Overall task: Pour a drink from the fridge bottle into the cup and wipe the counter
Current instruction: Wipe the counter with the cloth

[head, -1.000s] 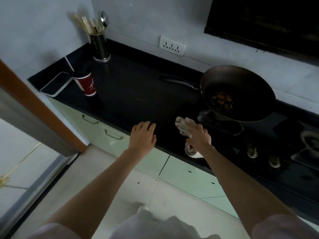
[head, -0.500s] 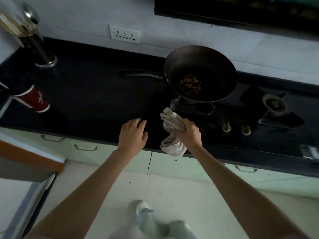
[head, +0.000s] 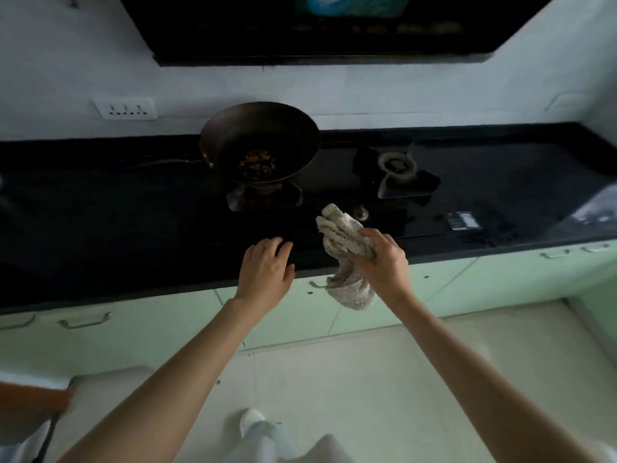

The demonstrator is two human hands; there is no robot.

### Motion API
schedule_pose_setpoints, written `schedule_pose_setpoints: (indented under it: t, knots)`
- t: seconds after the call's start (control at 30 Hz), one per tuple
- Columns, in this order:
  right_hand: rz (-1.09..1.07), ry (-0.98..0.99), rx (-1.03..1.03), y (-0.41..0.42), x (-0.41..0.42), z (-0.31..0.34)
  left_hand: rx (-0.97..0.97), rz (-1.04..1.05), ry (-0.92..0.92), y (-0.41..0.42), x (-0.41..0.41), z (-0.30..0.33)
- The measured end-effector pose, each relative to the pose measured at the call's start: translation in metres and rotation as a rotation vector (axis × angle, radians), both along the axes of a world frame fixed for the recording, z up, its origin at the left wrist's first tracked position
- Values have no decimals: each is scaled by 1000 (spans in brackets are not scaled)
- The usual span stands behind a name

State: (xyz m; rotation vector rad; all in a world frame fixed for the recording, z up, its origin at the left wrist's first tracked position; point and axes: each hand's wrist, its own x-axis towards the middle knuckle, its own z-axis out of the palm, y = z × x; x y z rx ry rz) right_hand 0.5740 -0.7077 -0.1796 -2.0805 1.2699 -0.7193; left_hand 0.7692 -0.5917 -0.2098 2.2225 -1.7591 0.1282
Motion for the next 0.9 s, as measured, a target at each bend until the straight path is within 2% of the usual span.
schedule_pose_setpoints:
  t: [0.17, 0.4, 0.67, 0.9]
  knots:
    - [-127, 13, -54, 15, -124, 9, -6, -173, -47, -20, -111, 3]
    - [-358, 55, -14, 29, -273, 10, -21, -396, -65, -55, -249, 3]
    - [-624, 32, -10, 20, -393, 2, -45, -627, -47, -130, -371, 3]
    - [-761, 43, -15, -44, -469, -1, -88, -741, -15, -227, -449, 0]
